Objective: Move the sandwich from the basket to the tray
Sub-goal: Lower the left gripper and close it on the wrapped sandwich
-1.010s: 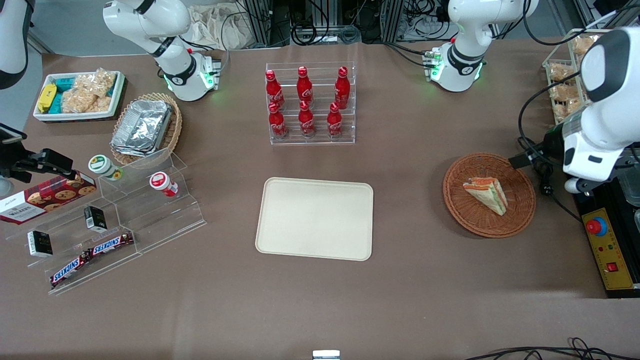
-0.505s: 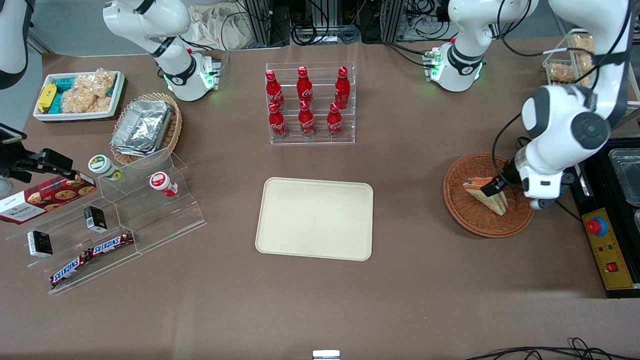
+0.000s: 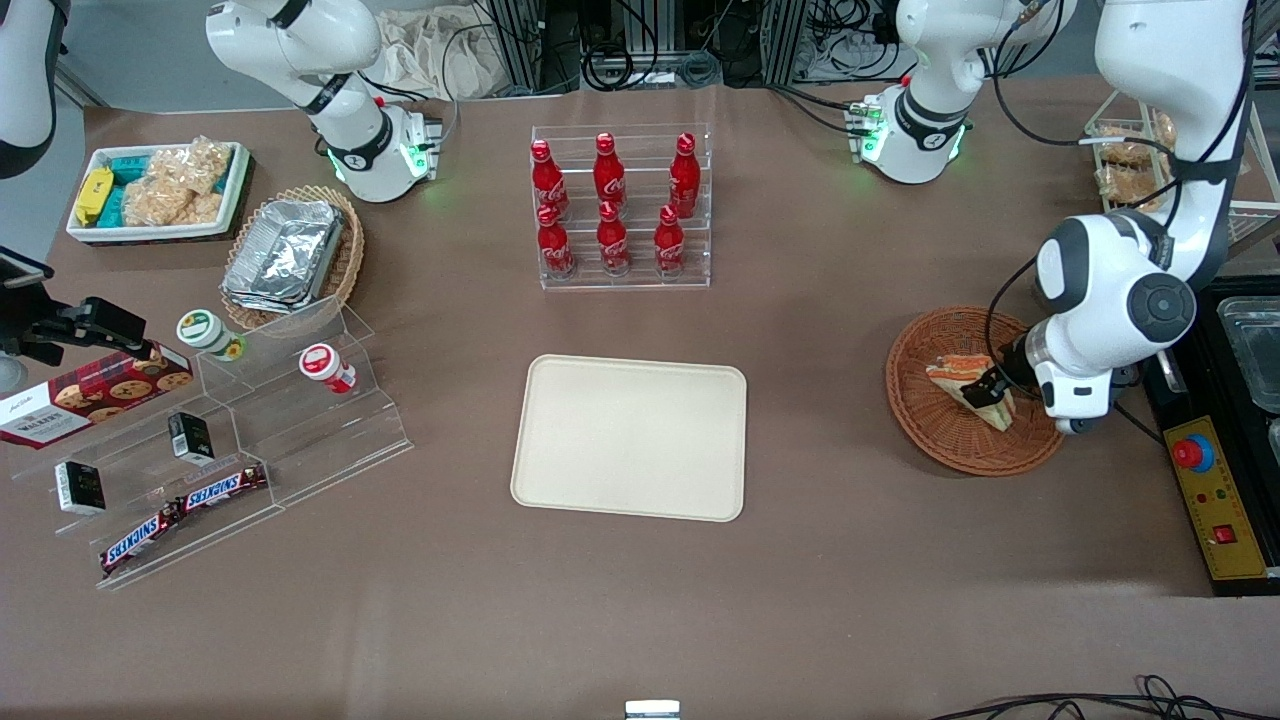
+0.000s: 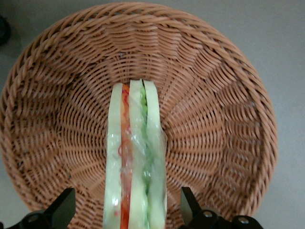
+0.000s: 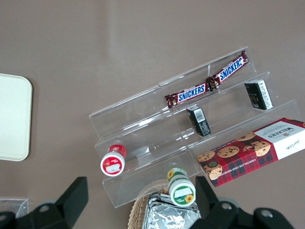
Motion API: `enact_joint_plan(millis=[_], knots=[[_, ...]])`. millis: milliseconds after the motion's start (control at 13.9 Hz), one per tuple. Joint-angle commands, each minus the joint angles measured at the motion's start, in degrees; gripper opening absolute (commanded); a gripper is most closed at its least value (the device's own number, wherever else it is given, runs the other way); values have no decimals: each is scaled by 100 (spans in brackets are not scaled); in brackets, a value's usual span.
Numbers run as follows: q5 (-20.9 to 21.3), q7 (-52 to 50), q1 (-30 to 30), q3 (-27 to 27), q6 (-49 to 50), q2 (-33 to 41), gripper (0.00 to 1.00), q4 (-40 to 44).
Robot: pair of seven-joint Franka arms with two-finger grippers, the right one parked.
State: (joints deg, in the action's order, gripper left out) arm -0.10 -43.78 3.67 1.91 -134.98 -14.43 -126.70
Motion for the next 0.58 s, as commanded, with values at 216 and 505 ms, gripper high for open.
enact_joint_plan(millis=[216, 505], knots=[[54, -227, -15, -50, -239, -376, 57, 31], [80, -87, -33, -41, 84, -53, 0, 92]])
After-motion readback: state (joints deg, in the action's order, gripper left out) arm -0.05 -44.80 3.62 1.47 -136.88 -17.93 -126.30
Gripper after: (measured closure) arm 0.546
